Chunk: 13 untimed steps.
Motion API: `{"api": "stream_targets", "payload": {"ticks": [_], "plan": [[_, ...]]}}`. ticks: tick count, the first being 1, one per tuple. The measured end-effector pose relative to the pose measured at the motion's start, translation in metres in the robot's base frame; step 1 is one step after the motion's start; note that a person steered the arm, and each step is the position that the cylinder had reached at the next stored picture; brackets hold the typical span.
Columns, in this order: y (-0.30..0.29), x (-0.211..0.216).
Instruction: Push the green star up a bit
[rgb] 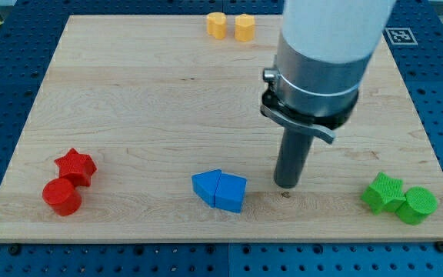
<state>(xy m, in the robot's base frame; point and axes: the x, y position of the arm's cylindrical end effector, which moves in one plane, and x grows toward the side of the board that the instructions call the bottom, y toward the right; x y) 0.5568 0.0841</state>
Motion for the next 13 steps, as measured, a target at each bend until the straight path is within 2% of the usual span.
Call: {"api": "stream_targets", "payload": {"ticks": [2,5,6,11,13], "plan": [[0.015,0.016],[0.116,0.059],[0.129,0.062],[0.147,0.061],[0.115,0.046]]}}
